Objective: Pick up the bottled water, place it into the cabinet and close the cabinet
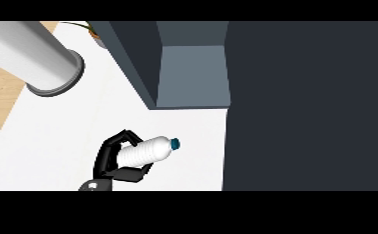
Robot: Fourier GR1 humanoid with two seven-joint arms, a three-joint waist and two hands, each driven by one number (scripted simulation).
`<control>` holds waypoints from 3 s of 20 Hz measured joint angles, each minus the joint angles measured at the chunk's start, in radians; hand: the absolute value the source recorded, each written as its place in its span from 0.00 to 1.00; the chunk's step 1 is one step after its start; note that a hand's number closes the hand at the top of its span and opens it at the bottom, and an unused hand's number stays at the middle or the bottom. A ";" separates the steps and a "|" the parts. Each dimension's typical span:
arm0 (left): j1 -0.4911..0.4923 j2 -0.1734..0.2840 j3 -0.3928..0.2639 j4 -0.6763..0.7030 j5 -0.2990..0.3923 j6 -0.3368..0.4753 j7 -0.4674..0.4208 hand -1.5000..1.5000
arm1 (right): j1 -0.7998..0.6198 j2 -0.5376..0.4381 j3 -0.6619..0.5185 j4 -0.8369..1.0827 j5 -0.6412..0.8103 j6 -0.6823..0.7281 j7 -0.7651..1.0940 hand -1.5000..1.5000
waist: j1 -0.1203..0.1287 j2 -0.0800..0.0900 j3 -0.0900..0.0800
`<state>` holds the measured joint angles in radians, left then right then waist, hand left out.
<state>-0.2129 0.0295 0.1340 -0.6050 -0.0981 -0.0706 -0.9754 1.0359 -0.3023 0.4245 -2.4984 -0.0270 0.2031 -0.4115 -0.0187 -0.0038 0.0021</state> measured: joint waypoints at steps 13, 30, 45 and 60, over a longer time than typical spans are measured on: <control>-0.082 -0.028 -0.363 -0.250 0.284 0.197 0.295 1.00 | 0.027 -0.023 0.003 0.005 0.002 -0.023 -0.049 0.00 | -0.003 -0.002 -0.002; -0.476 -0.012 -0.541 -0.174 0.518 0.562 0.613 1.00 | 0.055 -0.064 -0.094 0.005 -0.018 0.003 -0.113 0.00 | -0.024 0.009 -0.004; -0.766 -0.023 -0.521 0.219 0.497 0.772 0.586 0.00 | 0.065 -0.078 -0.155 0.018 -0.039 0.067 -0.166 0.00 | -0.055 0.020 -0.002; -0.910 -0.003 -0.388 0.321 0.534 0.808 0.451 1.00 | 0.065 -0.078 -0.182 0.026 -0.061 0.113 -0.185 0.00 | -0.054 0.030 -0.006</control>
<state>-1.1233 0.0262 -0.2541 -0.2837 0.4355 0.7372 -0.5247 1.1005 -0.3802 0.2420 -2.4720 -0.0882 0.3158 -0.5963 -0.0730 0.0267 -0.0035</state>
